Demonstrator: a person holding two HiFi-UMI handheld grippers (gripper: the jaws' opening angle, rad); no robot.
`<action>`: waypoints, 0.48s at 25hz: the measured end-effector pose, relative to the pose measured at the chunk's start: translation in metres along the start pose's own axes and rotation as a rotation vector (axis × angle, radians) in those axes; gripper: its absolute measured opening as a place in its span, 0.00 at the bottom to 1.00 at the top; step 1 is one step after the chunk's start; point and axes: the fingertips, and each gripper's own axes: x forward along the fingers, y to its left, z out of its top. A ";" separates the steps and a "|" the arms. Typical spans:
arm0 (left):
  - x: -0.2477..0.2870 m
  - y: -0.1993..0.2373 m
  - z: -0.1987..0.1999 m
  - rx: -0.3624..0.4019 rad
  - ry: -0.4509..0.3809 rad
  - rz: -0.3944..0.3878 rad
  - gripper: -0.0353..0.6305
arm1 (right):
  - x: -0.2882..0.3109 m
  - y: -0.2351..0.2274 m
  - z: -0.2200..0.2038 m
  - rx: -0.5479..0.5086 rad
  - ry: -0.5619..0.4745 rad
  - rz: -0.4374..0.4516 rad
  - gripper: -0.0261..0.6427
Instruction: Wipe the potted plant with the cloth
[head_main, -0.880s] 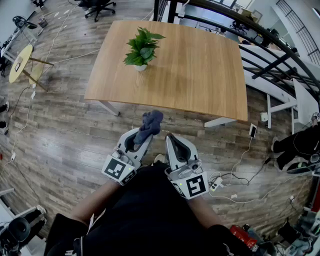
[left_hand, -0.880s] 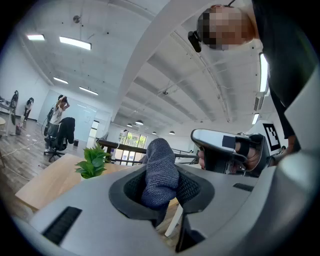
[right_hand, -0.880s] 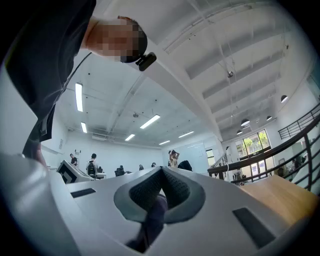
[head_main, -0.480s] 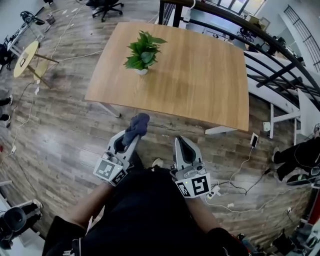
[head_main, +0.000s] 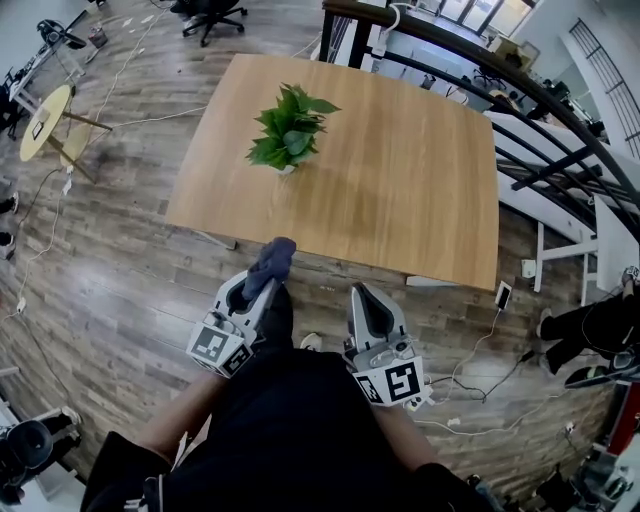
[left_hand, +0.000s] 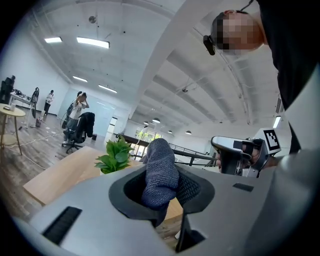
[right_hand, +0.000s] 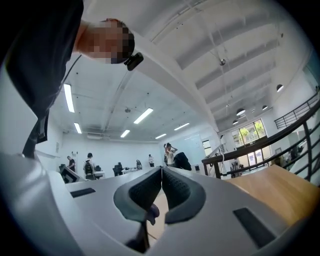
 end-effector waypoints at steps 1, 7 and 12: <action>0.004 0.006 0.000 0.002 -0.001 -0.001 0.22 | 0.009 -0.004 -0.005 -0.010 0.022 -0.008 0.06; 0.029 0.040 0.003 -0.011 0.028 -0.021 0.22 | 0.061 -0.018 -0.009 0.016 0.030 0.027 0.06; 0.038 0.077 -0.012 -0.003 0.086 -0.022 0.22 | 0.106 -0.010 -0.016 0.022 0.020 0.090 0.07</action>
